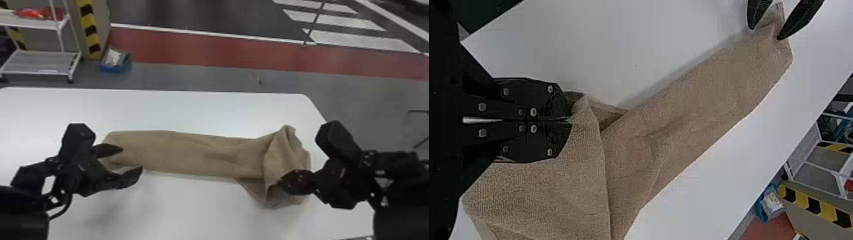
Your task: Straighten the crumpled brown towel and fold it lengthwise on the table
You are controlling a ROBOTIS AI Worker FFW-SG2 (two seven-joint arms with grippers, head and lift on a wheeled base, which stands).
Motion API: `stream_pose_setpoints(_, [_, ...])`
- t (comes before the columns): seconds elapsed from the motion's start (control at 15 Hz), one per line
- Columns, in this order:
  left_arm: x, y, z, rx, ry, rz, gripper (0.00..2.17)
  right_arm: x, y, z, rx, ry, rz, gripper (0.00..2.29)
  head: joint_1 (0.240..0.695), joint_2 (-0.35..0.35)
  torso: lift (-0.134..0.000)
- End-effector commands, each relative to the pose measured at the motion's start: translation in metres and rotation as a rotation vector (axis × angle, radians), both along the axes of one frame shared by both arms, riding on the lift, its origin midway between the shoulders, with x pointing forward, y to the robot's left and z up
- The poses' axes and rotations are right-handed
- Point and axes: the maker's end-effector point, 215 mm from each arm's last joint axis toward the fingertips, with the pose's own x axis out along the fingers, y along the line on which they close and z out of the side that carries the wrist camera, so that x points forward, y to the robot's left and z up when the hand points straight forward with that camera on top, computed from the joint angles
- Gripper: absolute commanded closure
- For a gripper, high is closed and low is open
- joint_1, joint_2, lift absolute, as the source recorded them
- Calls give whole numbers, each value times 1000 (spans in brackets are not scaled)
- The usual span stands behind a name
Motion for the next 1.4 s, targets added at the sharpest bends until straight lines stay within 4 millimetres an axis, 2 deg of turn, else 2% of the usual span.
stream_pose_setpoints(0.0, [6,1,-8,9,13,8,279,-4,4,2,9,-4,2,1588,695,-207,-124])
stream_pose_setpoints(0.07, [8,2,-13,18,18,13,414,-5,4,3,9,-7,0,1588,695,-204,-124])
stream_pose_setpoints(0.2, [11,3,-17,41,8,13,478,-10,0,6,8,-13,-13,1588,695,-197,-124])
stream_pose_setpoints(0.33, [15,11,-17,42,1,37,991,-9,-8,10,9,-21,-31,1588,695,-198,-124])
stream_pose_setpoints(0.47, [20,22,4,19,-35,60,1490,-6,-20,16,7,-35,-49,1588,695,-199,-124])
stream_pose_setpoints(0.6, [21,51,29,-11,-56,136,2145,-3,-36,13,-34,-38,-45,1588,695,-200,-124])
stream_pose_setpoints(0.8, [15,87,73,-42,-81,189,2145,0,-61,7,-163,-37,-6,1588,695,-185,-124])
stream_pose_setpoints(1.0, [-5,117,99,-81,-51,182,2145,-1,-83,11,-310,-52,48,1588,695,-175,-124])
stream_pose_setpoints(1.13, [-7,135,116,-70,-58,143,2145,1,-103,13,-401,-58,76,1588,695,-176,-124])
stream_pose_setpoints(1.2, [-4,141,119,-59,-49,123,2145,2,-117,8,-436,-43,59,1588,695,-176,-124])
stream_pose_setpoints(1.27, [1,144,117,-47,-42,120,2145,1,-123,2,-435,-26,48,1585,695,-178,-124])
stream_pose_setpoints(1.33, [7,142,111,-37,-21,107,2145,1,-118,-7,-420,-11,54,1585,695,-180,-124])
